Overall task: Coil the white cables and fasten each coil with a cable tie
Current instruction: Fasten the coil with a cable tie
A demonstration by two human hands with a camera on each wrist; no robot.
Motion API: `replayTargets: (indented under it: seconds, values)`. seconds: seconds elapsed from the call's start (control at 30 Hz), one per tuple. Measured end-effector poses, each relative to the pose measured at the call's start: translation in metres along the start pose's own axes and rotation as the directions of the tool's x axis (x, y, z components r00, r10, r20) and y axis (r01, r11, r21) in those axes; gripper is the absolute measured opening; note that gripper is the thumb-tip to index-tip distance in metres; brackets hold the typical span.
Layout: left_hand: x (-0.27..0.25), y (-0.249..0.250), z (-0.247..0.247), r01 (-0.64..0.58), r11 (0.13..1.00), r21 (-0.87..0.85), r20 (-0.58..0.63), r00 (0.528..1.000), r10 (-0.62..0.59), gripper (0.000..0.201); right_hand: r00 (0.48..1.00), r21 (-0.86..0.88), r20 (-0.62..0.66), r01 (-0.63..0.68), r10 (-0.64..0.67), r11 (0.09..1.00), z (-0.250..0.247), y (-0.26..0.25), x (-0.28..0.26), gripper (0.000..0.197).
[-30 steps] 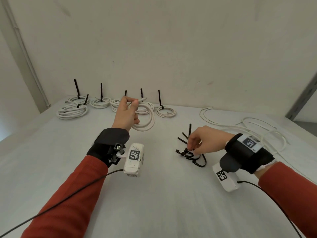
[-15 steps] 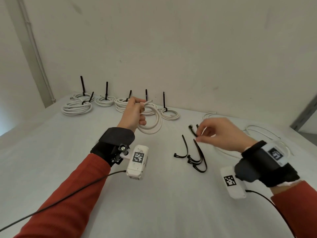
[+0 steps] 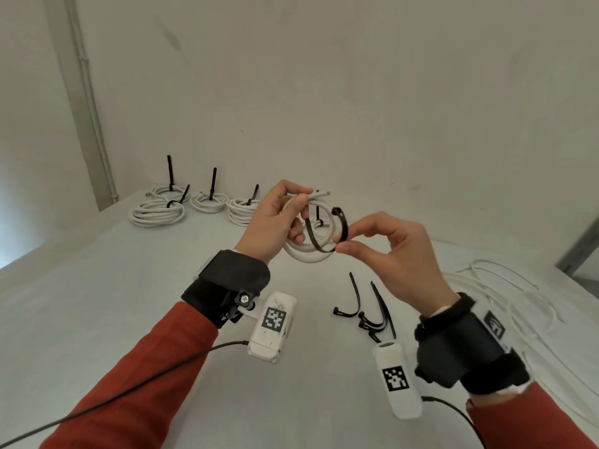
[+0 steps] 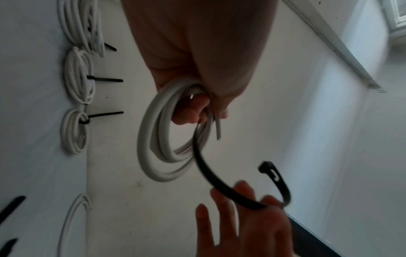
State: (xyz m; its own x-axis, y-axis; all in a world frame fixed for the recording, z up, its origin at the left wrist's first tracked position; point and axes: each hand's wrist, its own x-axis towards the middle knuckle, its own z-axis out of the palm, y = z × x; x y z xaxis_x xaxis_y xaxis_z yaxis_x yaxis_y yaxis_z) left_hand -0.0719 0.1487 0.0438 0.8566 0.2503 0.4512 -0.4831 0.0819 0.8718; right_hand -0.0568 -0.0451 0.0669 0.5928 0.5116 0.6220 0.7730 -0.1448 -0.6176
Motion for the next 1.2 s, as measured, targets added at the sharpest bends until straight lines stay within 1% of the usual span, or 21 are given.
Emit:
replayTargets:
  seconds: [0.07, 0.2, 0.3, 0.4, 0.47, 0.53, 0.6, 0.7, 0.77, 0.87, 0.97, 1.03, 1.1, 1.13, 1.2]
  values:
    - [0.001, 0.005, -0.001, -0.035, 0.999, 0.014, -0.054, 0.998, 0.036, 0.008, 1.000, -0.062, -0.007, 0.015, -0.016, 0.998, 0.004, 0.000, 0.000, 0.011]
    - [0.003, 0.012, -0.010, -0.071, 0.996, 0.054, -0.155, 0.985, 0.078, 0.007, 1.000, -0.023, -0.026, -0.007, 0.007, 1.000, 0.004, -0.005, -0.002, 0.010]
    - [0.003, 0.013, -0.011, -0.075, 0.995, 0.070, -0.187, 0.979, 0.087, 0.007, 0.998, -0.075, -0.062, 0.022, -0.026, 0.997, 0.004, -0.007, -0.001, 0.010]
    - [-0.001, 0.015, 0.000, -0.070, 0.993, 0.091, -0.141, 0.986, 0.083, 0.008, 0.987, -0.178, -0.068, 0.128, -0.142, 0.976, 0.006, -0.005, 0.006, 0.011]
    - [-0.005, 0.019, 0.009, -0.069, 0.993, 0.093, -0.084, 0.993, 0.077, 0.008, 0.964, -0.257, -0.072, 0.230, -0.256, 0.939, 0.007, -0.003, 0.012, 0.010]
    - [-0.010, 0.023, 0.017, -0.045, 0.997, 0.068, -0.008, 0.999, 0.046, 0.010, 0.941, -0.310, -0.079, 0.291, -0.329, 0.905, 0.006, 0.000, 0.018, 0.006]
    - [-0.015, 0.028, 0.022, -0.024, 0.999, 0.044, 0.069, 0.997, 0.021, 0.012, 0.931, -0.312, -0.086, 0.313, -0.354, 0.897, 0.005, 0.000, 0.021, 0.006]
    - [-0.019, 0.034, 0.026, -0.025, 0.999, 0.038, 0.115, 0.993, 0.021, 0.010, 0.919, -0.268, -0.132, 0.327, -0.371, 0.906, 0.006, -0.001, 0.021, 0.008]
    - [-0.020, 0.035, 0.027, -0.054, 0.994, 0.098, 0.124, 0.991, 0.042, 0.011, 0.919, -0.202, -0.188, 0.311, -0.348, 0.929, 0.009, 0.000, 0.018, 0.009]
    - [-0.024, 0.035, 0.030, -0.108, 0.961, 0.254, 0.124, 0.989, 0.079, 0.012, 0.919, -0.112, -0.266, 0.272, -0.293, 0.956, 0.012, 0.001, 0.016, 0.009]
    - [-0.026, 0.035, 0.034, -0.111, 0.944, 0.310, 0.114, 0.990, 0.079, 0.013, 0.924, -0.076, -0.289, 0.240, -0.252, 0.968, 0.013, 0.001, 0.013, 0.010]
    - [-0.027, 0.036, 0.034, -0.115, 0.943, 0.312, 0.119, 0.990, 0.082, 0.013, 0.933, 0.005, -0.316, 0.184, -0.173, 0.983, 0.013, -0.001, 0.011, 0.014]
    - [-0.027, 0.036, 0.033, -0.106, 0.956, 0.273, 0.131, 0.989, 0.073, 0.014, 0.933, 0.174, -0.358, 0.117, -0.048, 0.978, 0.011, -0.006, 0.011, 0.025]
    - [-0.027, 0.036, 0.034, -0.093, 0.965, 0.243, 0.132, 0.989, 0.062, 0.015, 0.931, 0.239, -0.365, 0.102, -0.008, 0.966, 0.010, -0.009, 0.011, 0.030]
    - [-0.027, 0.035, 0.035, -0.065, 0.980, 0.189, 0.118, 0.992, 0.043, 0.016, 0.940, 0.282, -0.341, 0.085, 0.017, 0.956, 0.007, -0.012, 0.011, 0.039]
